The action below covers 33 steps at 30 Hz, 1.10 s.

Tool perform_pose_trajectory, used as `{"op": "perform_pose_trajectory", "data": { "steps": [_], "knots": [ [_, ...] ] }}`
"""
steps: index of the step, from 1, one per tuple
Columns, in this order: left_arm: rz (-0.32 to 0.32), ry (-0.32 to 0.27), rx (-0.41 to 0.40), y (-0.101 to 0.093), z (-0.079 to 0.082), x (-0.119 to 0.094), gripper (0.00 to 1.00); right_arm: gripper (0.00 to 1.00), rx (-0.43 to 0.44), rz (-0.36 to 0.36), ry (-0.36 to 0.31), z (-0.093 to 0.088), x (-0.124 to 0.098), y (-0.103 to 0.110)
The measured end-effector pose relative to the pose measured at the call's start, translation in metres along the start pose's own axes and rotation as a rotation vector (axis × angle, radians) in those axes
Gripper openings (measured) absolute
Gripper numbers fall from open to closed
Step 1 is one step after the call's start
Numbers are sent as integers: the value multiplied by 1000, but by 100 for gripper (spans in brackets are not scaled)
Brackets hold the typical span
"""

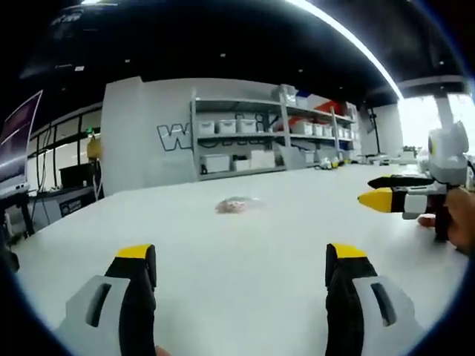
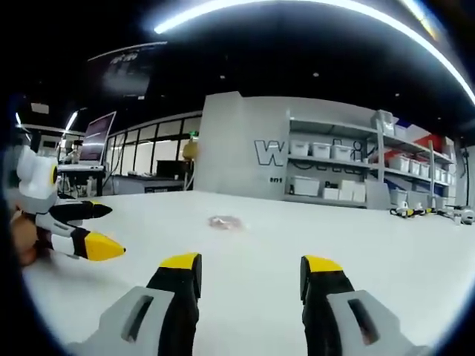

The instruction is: Open the resealable bag by pulling the two sides of the seal apart until the entire bag opening is separated and visibly accessible.

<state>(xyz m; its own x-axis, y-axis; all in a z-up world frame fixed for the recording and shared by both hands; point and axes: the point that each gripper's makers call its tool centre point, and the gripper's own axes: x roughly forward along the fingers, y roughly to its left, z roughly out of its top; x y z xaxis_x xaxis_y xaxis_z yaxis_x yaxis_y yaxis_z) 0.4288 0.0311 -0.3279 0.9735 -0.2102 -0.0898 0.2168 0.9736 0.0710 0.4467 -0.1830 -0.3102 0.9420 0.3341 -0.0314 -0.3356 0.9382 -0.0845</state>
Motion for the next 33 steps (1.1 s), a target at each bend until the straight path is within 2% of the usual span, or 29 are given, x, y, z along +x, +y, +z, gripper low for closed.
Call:
{"op": "perform_pose_trajectory", "data": {
  "steps": [33],
  "knots": [
    [12, 8, 16, 3, -3, -1, 93, 49, -6, 7, 16, -5, 0, 2]
  ]
}}
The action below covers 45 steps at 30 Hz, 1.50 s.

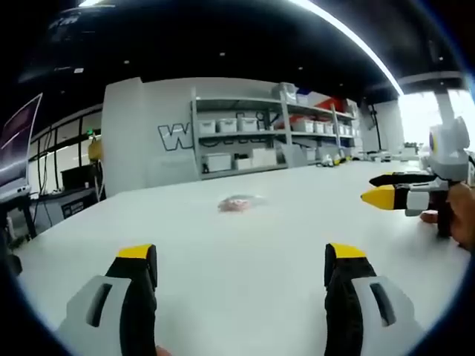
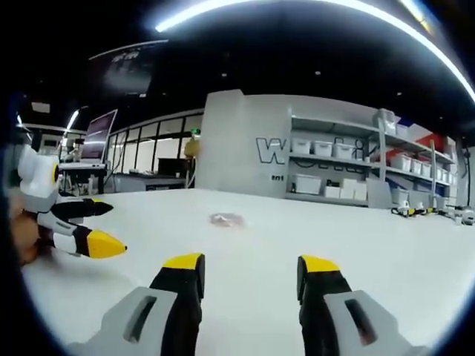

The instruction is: Open the resealable bag by pulling the two sides of the seal apart until the entire bag opening is separated and visibly accessible.

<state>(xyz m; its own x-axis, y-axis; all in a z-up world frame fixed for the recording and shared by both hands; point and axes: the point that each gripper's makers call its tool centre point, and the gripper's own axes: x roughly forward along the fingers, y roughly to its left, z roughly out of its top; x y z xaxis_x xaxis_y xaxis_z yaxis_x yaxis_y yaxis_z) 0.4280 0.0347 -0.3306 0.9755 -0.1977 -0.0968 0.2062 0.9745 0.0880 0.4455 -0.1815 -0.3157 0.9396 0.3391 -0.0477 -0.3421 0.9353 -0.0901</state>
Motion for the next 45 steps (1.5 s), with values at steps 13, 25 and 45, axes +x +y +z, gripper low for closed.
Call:
{"op": "perform_pose_trajectory", "data": {
  "steps": [13, 25, 45],
  "knots": [
    [0, 4, 2, 0, -1, -1, 92, 45, -7, 6, 12, -2, 0, 1],
    [-1, 8, 4, 0, -1, 1, 92, 43, -10, 11, 19, -3, -1, 1],
    [0, 7, 3, -2, -1, -2, 92, 41, -9, 19, 28, -4, 1, 1]
  ]
}}
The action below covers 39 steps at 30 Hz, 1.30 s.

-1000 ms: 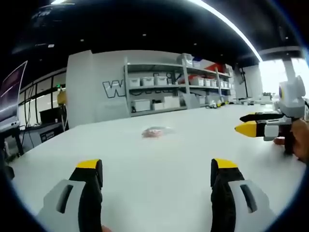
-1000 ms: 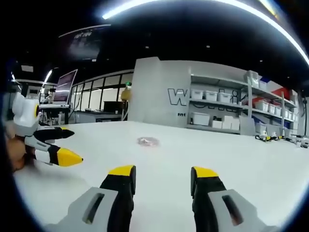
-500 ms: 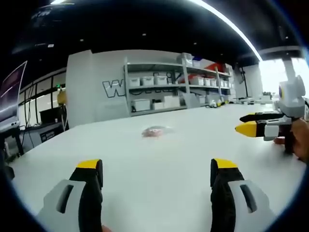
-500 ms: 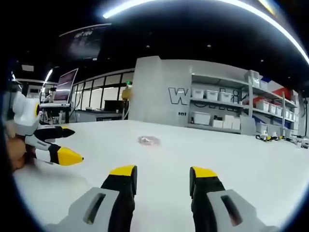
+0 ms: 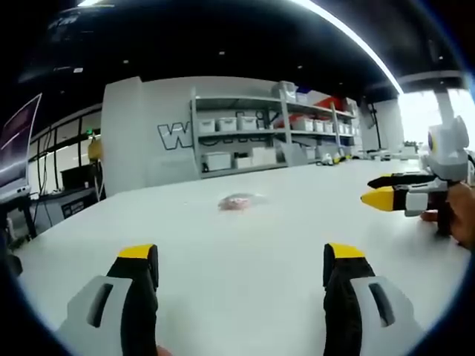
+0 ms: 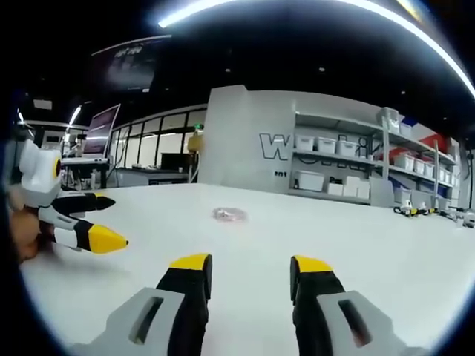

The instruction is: Open the resealable bag by pulling the two sides of the seal apart until the entire bag opening is separated and visibly accessible.

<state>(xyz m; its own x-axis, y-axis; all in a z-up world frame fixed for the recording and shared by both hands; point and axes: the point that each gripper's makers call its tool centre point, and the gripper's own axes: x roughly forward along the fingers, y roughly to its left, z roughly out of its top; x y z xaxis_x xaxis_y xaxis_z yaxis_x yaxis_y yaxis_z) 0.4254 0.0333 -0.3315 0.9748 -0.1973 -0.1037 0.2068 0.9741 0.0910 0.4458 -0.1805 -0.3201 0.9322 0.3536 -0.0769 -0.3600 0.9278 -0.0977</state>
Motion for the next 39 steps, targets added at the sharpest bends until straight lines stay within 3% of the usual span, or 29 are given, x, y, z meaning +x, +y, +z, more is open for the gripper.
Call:
{"op": "perform_pose_trajectory", "data": {
  "steps": [39],
  "knots": [
    [-9, -9, -2, 1, 1, 0, 91, 36, -10, 29, 42, -6, 10, -4]
  ]
}}
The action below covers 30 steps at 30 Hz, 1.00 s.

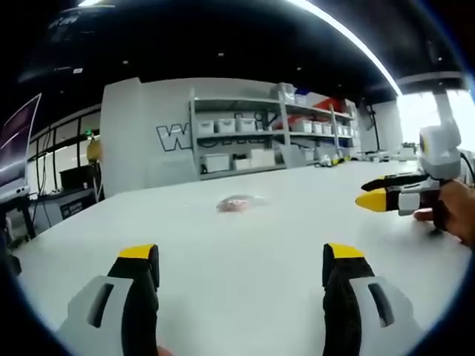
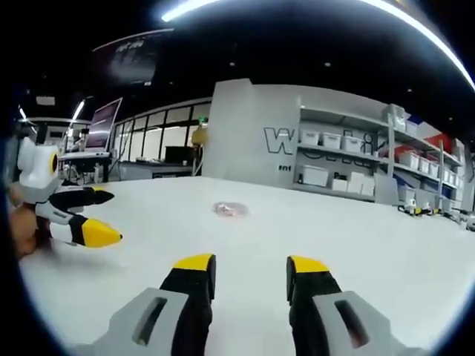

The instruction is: Open the resealable bag by pulling the two sides of the seal apart until the entire bag opening is separated and visibly accessible.

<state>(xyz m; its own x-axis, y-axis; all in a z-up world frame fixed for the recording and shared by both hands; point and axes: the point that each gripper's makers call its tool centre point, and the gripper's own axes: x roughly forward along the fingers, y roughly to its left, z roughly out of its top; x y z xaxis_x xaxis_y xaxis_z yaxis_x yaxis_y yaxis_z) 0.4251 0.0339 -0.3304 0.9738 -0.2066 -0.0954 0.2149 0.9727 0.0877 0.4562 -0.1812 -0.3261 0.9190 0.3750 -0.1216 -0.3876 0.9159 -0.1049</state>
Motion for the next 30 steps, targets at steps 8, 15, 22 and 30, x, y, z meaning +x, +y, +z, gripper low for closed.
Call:
{"op": "perform_pose_trajectory", "data": {
  "steps": [8, 15, 22, 30],
  "knots": [
    [-4, -3, 0, 1, 1, 1, 90, 36, 6, 5, 2, -1, -1, 2],
    [-4, -5, 1, 1, 2, 2, 90, 34, 0, 20, -4, 1, 1, 5],
    [-5, -6, -4, 1, 2, 2, 89, 32, -14, 27, -14, 3, 2, 6],
    [-5, -7, -4, 1, 3, 3, 89, 28, -76, 43, -27, 17, 9, 0]
  ]
}}
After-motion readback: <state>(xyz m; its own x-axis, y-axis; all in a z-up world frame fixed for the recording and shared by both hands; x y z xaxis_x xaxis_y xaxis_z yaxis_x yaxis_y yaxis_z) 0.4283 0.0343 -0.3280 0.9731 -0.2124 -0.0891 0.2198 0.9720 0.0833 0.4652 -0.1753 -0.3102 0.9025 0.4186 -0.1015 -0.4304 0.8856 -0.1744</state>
